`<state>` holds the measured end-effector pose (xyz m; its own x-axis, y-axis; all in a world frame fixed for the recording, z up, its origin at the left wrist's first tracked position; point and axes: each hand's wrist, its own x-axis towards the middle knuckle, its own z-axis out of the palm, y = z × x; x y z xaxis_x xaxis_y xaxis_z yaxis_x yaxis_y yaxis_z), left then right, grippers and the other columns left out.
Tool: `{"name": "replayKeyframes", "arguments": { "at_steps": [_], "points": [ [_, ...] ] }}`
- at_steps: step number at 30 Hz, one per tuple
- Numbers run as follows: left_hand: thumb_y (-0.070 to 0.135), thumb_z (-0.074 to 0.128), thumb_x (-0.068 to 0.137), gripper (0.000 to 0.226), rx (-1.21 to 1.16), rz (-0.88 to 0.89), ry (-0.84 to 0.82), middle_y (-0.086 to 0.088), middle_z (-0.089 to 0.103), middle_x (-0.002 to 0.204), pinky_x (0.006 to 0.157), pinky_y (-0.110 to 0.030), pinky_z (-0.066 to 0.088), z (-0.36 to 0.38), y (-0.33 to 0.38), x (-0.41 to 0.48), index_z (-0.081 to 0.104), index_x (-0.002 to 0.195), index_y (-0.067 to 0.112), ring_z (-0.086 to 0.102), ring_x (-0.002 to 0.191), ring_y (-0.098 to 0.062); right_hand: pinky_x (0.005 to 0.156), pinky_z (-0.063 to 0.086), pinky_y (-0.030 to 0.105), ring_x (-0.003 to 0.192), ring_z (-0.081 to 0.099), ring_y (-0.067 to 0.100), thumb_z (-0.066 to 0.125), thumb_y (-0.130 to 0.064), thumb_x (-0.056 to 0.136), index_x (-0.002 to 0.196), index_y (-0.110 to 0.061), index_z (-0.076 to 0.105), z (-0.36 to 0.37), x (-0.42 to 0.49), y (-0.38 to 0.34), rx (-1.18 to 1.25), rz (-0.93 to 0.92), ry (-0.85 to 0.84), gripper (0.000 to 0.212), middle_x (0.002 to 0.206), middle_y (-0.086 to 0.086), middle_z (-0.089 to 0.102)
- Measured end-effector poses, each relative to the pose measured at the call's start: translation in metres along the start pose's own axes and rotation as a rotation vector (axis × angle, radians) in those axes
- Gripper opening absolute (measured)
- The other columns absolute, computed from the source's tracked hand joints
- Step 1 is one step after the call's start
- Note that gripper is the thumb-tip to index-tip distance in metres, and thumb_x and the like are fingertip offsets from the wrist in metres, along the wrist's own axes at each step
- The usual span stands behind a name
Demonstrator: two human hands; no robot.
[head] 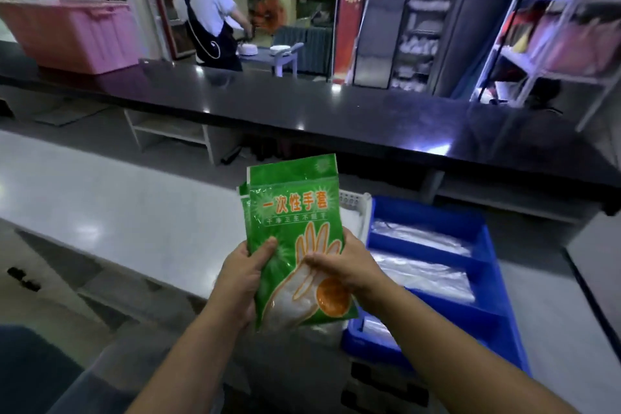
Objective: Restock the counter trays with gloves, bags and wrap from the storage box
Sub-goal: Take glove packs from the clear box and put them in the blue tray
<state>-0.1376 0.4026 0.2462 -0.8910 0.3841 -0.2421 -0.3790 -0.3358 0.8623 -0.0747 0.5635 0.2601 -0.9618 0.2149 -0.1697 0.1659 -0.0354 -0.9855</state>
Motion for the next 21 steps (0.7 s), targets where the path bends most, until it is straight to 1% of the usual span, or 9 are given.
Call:
{"name": "replayKeyframes", "arguments": {
  "at_steps": [2, 4, 7, 11, 13, 15, 17, 19, 21],
  "points": [
    [0.021, 0.063, 0.078, 0.032, 0.001, 0.031, -0.027, -0.021, 0.073, 0.095, 0.064, -0.041, 0.059, 0.037, -0.010, 0.011, 0.061, 0.105, 0.004, 0.071, 0.085, -0.036, 0.080, 0.057, 0.038, 0.091, 0.070, 0.027, 0.079, -0.014, 0.069, 0.115, -0.009, 0.053, -0.039, 0.003, -0.002, 0.074, 0.049, -0.043, 0.053, 0.102, 0.012, 0.070],
    [0.023, 0.062, 0.076, 0.034, -0.001, 0.040, -0.068, -0.020, 0.073, 0.096, 0.062, -0.039, 0.059, 0.073, -0.021, 0.023, 0.061, 0.105, 0.005, 0.071, 0.086, -0.035, 0.076, 0.057, 0.036, 0.089, 0.071, 0.027, 0.079, -0.013, 0.069, 0.109, -0.008, 0.059, -0.079, 0.006, -0.002, 0.105, 0.058, -0.056, 0.045, 0.097, 0.011, 0.073],
    [0.020, 0.059, 0.082, 0.026, 0.038, 0.025, -0.131, -0.016, 0.074, 0.095, 0.061, -0.033, 0.059, 0.125, -0.044, 0.045, 0.061, 0.105, 0.007, 0.072, 0.085, -0.030, 0.066, 0.056, 0.024, 0.081, 0.072, 0.018, 0.077, -0.008, 0.070, 0.097, -0.015, 0.064, -0.141, 0.009, -0.004, 0.025, -0.007, 0.043, 0.031, 0.085, 0.000, 0.076],
    [0.016, 0.054, 0.091, 0.025, 0.290, 0.046, -0.131, -0.016, 0.070, 0.097, 0.063, -0.027, 0.057, 0.181, -0.077, 0.076, 0.055, 0.112, 0.001, 0.070, 0.079, -0.018, 0.056, 0.050, 0.011, 0.064, 0.069, 0.000, 0.076, 0.005, 0.069, 0.085, -0.020, 0.062, -0.220, 0.009, -0.015, -0.129, -0.108, 0.202, 0.032, 0.068, -0.007, 0.073],
    [0.018, 0.056, 0.091, 0.029, 0.481, 0.095, -0.106, -0.016, 0.067, 0.100, 0.075, -0.033, 0.056, 0.198, -0.096, 0.092, 0.052, 0.116, 0.002, 0.068, 0.082, -0.019, 0.053, 0.047, 0.006, 0.058, 0.065, -0.006, 0.076, 0.007, 0.068, 0.084, -0.020, 0.061, -0.257, 0.008, -0.021, -0.212, -0.135, 0.277, 0.035, 0.072, -0.009, 0.069],
    [0.022, 0.059, 0.089, 0.034, 0.825, 0.173, -0.114, -0.010, 0.066, 0.108, 0.080, -0.030, 0.050, 0.208, -0.112, 0.107, 0.051, 0.120, 0.011, 0.063, 0.090, -0.017, 0.056, 0.048, 0.007, 0.061, 0.065, -0.003, 0.077, 0.005, 0.068, 0.092, -0.014, 0.061, -0.291, 0.005, -0.024, -0.280, -0.139, 0.322, 0.035, 0.078, -0.004, 0.069],
    [0.026, 0.059, 0.088, 0.039, 1.164, 0.259, -0.197, -0.004, 0.061, 0.120, 0.086, -0.028, 0.045, 0.215, -0.126, 0.122, 0.051, 0.126, 0.017, 0.060, 0.102, -0.015, 0.058, 0.049, 0.008, 0.068, 0.064, 0.002, 0.078, 0.002, 0.067, 0.097, -0.013, 0.060, -0.320, 0.002, -0.023, -0.352, -0.123, 0.359, 0.038, 0.081, -0.003, 0.069],
    [0.029, 0.055, 0.090, 0.043, 1.421, 0.327, -0.304, -0.002, 0.055, 0.132, 0.094, -0.031, 0.042, 0.225, -0.136, 0.137, 0.048, 0.132, 0.020, 0.054, 0.116, -0.018, 0.057, 0.049, 0.008, 0.067, 0.064, 0.001, 0.079, 0.000, 0.066, 0.093, -0.017, 0.059, -0.343, -0.003, -0.020, -0.400, -0.105, 0.410, 0.038, 0.080, -0.005, 0.068],
    [0.029, 0.050, 0.092, 0.046, 1.622, 0.366, -0.404, -0.004, 0.051, 0.136, 0.095, -0.034, 0.040, 0.239, -0.143, 0.155, 0.042, 0.136, 0.020, 0.048, 0.121, -0.023, 0.059, 0.050, 0.011, 0.067, 0.065, 0.000, 0.080, -0.001, 0.066, 0.087, -0.022, 0.059, -0.361, -0.008, -0.016, -0.405, -0.089, 0.462, 0.036, 0.081, -0.006, 0.069]
  ]
}}
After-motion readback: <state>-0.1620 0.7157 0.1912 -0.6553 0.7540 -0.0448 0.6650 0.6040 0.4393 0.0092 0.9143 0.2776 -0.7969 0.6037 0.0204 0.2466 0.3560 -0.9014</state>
